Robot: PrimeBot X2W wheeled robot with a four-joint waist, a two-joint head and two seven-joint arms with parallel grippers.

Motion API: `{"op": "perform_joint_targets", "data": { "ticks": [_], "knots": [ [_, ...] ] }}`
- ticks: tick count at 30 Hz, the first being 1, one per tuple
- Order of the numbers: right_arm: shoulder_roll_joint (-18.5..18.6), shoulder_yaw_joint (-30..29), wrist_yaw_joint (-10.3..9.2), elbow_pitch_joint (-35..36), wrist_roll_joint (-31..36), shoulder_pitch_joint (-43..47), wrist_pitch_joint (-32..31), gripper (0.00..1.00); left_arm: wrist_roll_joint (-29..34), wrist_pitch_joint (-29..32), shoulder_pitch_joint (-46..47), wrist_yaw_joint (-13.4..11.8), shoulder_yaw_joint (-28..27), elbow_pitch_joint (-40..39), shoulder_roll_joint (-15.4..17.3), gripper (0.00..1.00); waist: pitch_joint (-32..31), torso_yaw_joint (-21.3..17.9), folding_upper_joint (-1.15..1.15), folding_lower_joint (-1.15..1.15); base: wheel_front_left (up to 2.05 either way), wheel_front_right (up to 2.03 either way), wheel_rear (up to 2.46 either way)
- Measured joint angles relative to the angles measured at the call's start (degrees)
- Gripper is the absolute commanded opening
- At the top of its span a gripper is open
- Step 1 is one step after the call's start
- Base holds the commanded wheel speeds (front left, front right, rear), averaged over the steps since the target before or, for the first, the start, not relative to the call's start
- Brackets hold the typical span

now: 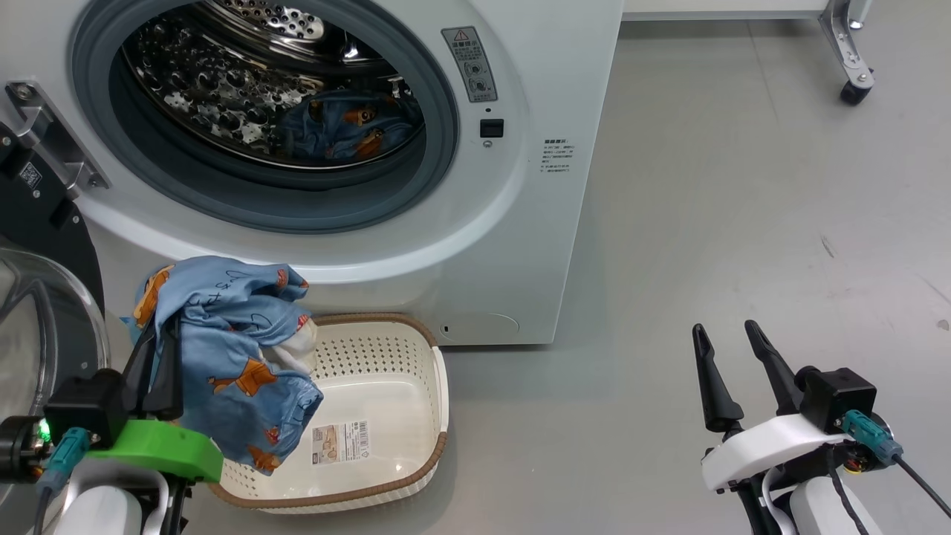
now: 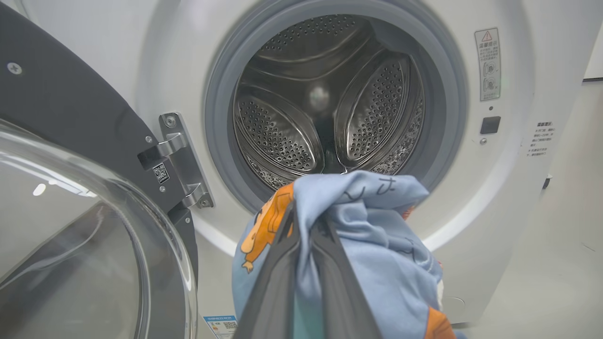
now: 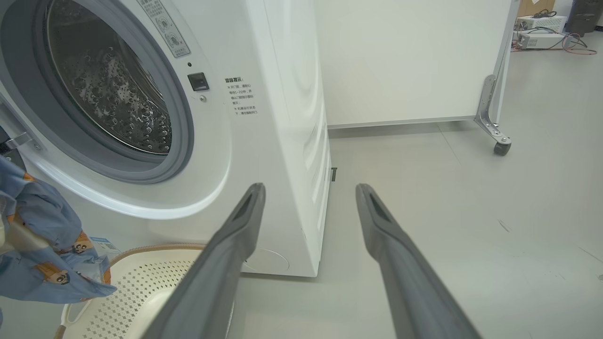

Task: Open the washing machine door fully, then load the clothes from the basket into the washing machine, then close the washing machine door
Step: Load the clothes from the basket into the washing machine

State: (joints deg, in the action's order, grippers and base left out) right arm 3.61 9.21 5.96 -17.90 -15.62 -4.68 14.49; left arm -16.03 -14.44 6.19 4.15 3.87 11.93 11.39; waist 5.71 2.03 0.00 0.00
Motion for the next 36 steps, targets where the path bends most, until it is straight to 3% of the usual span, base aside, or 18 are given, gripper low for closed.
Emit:
{"op": "perform_joint_targets", "data": {
  "ticks": [18, 36],
  "knots": [
    [-0.04, -0.20, 0.03, 1.34, 0.07, 0.96, 0.00, 1.00, 0.34, 0.00, -4.65, -0.24, -1.60, -2.68, -1.74, 0.00, -1.12, -1.61, 0.00, 0.00, 0.00, 0.00, 0.00],
    [-0.07, 0.01, 0.03, 2.69, 0.64, 1.51, 0.00, 1.00, -0.22, 0.00, -2.65, -0.12, -2.87, -4.91, -3.20, 0.00, 5.16, -1.43, 0.00, 0.00, 0.00, 0.00, 0.00]
  ]
}}
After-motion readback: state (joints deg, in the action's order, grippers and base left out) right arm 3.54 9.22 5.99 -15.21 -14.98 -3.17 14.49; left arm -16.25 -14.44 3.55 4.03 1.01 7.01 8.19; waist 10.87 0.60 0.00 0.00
